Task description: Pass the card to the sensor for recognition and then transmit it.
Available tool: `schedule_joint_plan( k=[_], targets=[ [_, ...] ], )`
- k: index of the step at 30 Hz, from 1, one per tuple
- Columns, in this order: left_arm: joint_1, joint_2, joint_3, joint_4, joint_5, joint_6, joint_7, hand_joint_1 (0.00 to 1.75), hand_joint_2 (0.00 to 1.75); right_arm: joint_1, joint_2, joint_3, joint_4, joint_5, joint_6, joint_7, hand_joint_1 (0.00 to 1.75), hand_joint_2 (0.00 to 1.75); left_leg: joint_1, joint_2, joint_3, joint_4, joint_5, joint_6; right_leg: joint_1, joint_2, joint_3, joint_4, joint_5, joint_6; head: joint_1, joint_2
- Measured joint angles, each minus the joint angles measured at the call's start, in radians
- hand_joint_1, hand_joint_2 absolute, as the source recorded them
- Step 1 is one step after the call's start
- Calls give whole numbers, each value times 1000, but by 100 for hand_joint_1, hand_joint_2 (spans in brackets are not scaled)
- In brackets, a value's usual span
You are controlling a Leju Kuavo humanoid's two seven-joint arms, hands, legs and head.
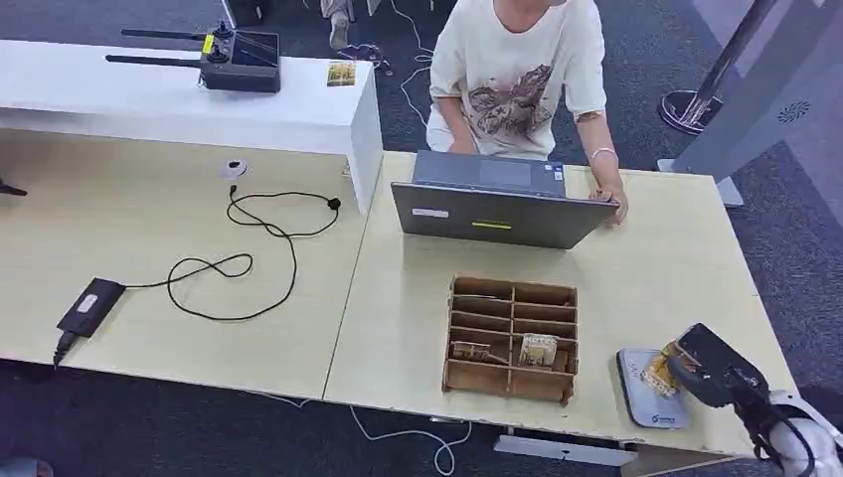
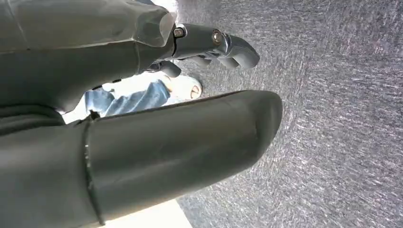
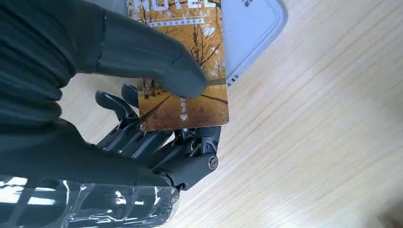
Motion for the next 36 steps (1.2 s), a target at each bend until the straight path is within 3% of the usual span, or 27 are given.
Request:
schedule_joint_plan(
  k=[15, 22, 29, 34, 36],
  targets=[
    [1, 0, 0, 0, 0, 0, -10, 0, 0, 41, 2, -11, -43, 0, -15, 10, 175, 175, 0, 1, 1, 0, 0, 0, 0, 1, 1, 0, 0, 0, 0, 0],
    [2, 0, 0, 0, 0, -1, -10, 0, 0, 90, 2, -73, -159, -55, 61, -30, 175, 175, 0, 1, 1, 0, 0, 0, 0, 1, 1, 0, 0, 0, 0, 0],
    [2, 1, 0, 0, 0, -2, -9, 0, 0, 94, -7, -94, -264, -35, 63, -13, 175, 175, 0, 1, 1, 0, 0, 0, 0, 1, 1, 0, 0, 0, 0, 0],
    [2, 1, 0, 0, 0, -2, -9, 0, 0, 84, -7, -94, -349, -34, 26, -23, 175, 175, 0, 1, 1, 0, 0, 0, 0, 1, 1, 1, 0, 0, 0, 0],
    [2, 0, 0, 0, 1, -2, -8, 0, 0, 66, -3, -94, -378, -18, -47, -25, 175, 175, 0, 1, 1, 0, 0, 0, 0, 1, 1, 1, 0, 0, 0, 0]
  ],
)
